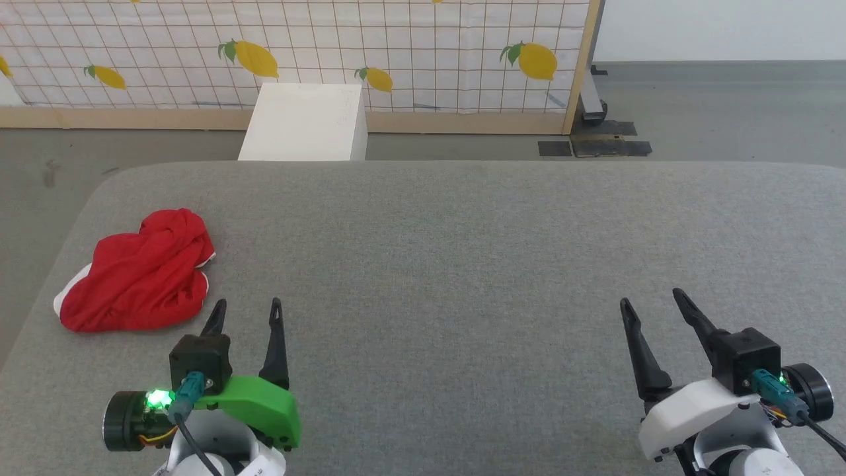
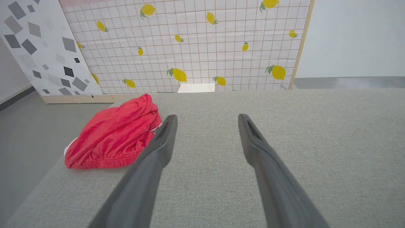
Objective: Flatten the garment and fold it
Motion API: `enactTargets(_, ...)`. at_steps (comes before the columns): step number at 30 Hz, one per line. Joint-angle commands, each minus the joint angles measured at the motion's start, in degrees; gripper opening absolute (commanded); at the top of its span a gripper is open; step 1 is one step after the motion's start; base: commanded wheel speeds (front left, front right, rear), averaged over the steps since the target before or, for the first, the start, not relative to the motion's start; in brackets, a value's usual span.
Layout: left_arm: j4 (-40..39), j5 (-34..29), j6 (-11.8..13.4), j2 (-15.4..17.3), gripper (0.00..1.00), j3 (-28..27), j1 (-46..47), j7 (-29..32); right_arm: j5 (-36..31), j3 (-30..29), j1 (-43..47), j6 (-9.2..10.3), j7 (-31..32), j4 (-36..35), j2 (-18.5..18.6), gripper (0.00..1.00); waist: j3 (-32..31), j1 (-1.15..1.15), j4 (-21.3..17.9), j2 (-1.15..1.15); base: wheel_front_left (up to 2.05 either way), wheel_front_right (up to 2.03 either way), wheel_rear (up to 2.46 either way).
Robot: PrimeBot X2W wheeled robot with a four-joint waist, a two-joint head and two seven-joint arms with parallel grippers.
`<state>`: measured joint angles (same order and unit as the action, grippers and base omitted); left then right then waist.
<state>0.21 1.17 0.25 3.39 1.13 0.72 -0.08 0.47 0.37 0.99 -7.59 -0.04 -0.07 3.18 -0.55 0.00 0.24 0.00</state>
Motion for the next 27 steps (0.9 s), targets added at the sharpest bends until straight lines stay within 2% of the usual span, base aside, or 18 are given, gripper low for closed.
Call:
enactTargets(1,0.14,0.23,0.40,0.39,1.00,0.17,-0.34,0.06,0.14,0.20,-0.48,0.04,-0.52,-0.10,0.15,1.00,-0.02,0.00,0.02,0.00,0.00,0.00,0.00)
enactTargets(27,0.07,1.11,1.15,1.34,1.00,1.34,-0.57,-0.12,0.38,0.46,-0.70,0.06,-1.05,-0.02,0.20,1.00,-0.12,0.00,0.13,0.00,0.00,0.00,0.00)
